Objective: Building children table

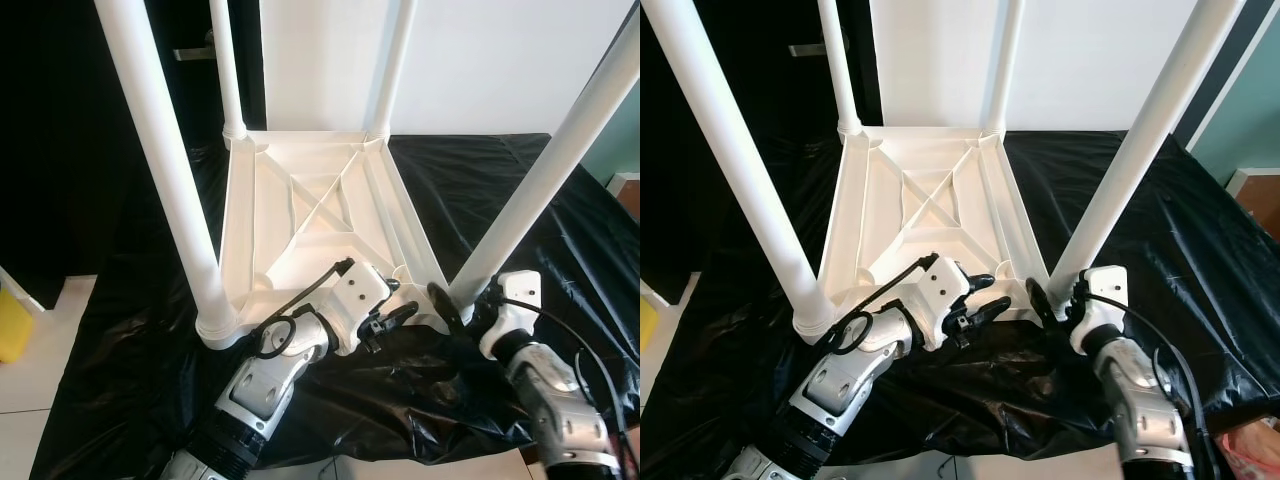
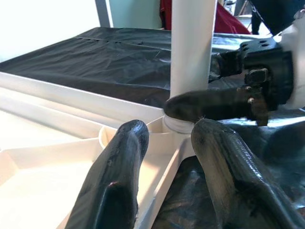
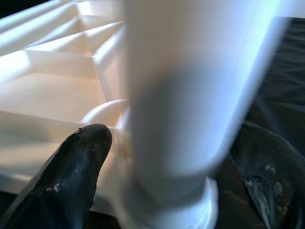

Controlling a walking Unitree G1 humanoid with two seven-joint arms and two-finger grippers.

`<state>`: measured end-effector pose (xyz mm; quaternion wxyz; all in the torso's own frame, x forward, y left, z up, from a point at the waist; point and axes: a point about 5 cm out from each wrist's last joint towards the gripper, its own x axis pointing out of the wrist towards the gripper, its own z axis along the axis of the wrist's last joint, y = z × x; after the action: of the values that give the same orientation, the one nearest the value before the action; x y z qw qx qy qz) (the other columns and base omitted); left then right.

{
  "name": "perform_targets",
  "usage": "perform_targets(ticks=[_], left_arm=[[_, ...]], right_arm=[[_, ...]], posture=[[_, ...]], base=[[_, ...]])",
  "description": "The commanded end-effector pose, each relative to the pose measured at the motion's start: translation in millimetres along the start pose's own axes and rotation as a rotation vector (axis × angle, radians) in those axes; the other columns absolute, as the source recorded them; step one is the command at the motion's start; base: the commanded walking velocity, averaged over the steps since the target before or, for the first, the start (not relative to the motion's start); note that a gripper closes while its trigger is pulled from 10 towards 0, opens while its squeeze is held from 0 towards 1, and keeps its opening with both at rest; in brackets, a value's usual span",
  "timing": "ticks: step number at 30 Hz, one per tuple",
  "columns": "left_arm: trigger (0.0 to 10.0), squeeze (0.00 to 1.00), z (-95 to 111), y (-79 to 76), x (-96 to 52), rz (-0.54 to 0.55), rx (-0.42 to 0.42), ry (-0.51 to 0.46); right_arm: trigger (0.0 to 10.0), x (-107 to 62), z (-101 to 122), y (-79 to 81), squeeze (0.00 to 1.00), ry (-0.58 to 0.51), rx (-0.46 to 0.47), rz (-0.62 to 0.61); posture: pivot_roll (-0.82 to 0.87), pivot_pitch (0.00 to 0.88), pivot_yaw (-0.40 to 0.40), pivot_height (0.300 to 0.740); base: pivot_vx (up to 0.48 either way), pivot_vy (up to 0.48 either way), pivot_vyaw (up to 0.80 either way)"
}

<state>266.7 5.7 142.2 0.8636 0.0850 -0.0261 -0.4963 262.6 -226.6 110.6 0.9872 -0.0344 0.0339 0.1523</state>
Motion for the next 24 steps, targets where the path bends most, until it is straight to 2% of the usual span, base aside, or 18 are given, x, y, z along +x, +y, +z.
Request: perform_targets(ticks=[1,3,4,6,8,10,13,14,17,18,19,20,24], left_arm=[[10.0,0.00,-1.2,-0.9,1.8,0.011,0.006,0.004],[10.0,0.00,-1.2,-0.9,1.8,0.011,0.006,0.004],[10.0,0.00,-1.1,-0.7,1.8,0.011,0.005,0.003],[10.0,0.00,-1.1,-0.7,1.8,0.011,0.005,0.003],[10.0,0.00,-0.6,0.6,2.0,0.012,0.007,0.002],[10.0,0.00,-0.6,0.6,2.0,0.012,0.007,0.002],[10.0,0.00,0.5,2.5,2.4,0.011,0.013,0.000],[10.0,0.00,0.9,2.7,2.3,0.010,0.014,0.000],[10.0,0.00,1.1,2.7,2.2,0.010,0.015,-0.001],[10.0,0.00,1.1,3.0,1.8,0.013,0.015,0.000],[10.0,0.00,1.1,3.0,1.8,0.013,0.015,0.000],[10.0,0.00,1.2,3.6,1.0,0.020,0.015,0.000],[10.0,0.00,1.2,3.1,0.1,0.023,0.012,-0.001]], right_arm=[[10.0,-1.1,0.0,-5.3,0.00,0.006,-0.008,0.084],[10.0,-1.1,0.0,-5.3,0.00,0.006,-0.008,0.084],[10.0,-0.5,0.1,-6.9,0.00,0.016,-0.029,0.137],[10.0,-0.5,0.1,-6.9,0.00,0.016,-0.029,0.137],[10.0,6.4,-1.6,-11.0,0.00,0.049,-0.069,0.221],[10.0,6.4,-1.6,-11.0,0.00,0.049,-0.069,0.221],[10.0,23.3,-0.9,-14.6,0.00,0.071,-0.132,0.267],[4.7,27.1,-0.3,-14.2,0.00,0.070,-0.143,0.270],[4.7,29.1,-0.1,-13.8,0.00,0.070,-0.149,0.272],[0.9,29.9,-0.8,-12.6,0.00,0.071,-0.147,0.285],[0.9,29.9,-0.8,-12.6,0.00,0.071,-0.147,0.285],[0.0,28.5,-4.3,-10.7,0.00,0.074,-0.141,0.295],[0.0,24.8,-10.0,-10.3,0.00,0.084,-0.131,0.309]], posture=[[-0.05,0.000,-0.056,0.740],[-0.05,0.000,-0.056,0.740],[-0.05,0.000,-0.055,0.740],[-0.05,0.000,-0.055,0.740],[-0.05,0.000,-0.051,0.740],[-0.05,0.000,-0.051,0.740],[-0.04,0.000,-0.047,0.740],[-0.04,0.000,-0.050,0.740],[-0.03,0.000,-0.051,0.740],[-0.03,0.000,-0.054,0.740],[-0.03,0.000,-0.054,0.740],[-0.02,0.000,-0.060,0.740],[-0.02,0.000,-0.059,0.740]], base=[[0.000,0.000,0.00],[0.000,0.000,0.00],[0.000,0.000,0.00],[0.000,0.000,0.00],[0.000,0.000,0.00],[0.000,0.000,0.00],[0.000,0.000,0.00],[0.000,0.000,0.00],[0.000,0.000,0.00],[0.000,0.000,0.00],[0.000,0.000,0.00],[0.000,0.000,0.00],[0.000,0.000,0.00]])
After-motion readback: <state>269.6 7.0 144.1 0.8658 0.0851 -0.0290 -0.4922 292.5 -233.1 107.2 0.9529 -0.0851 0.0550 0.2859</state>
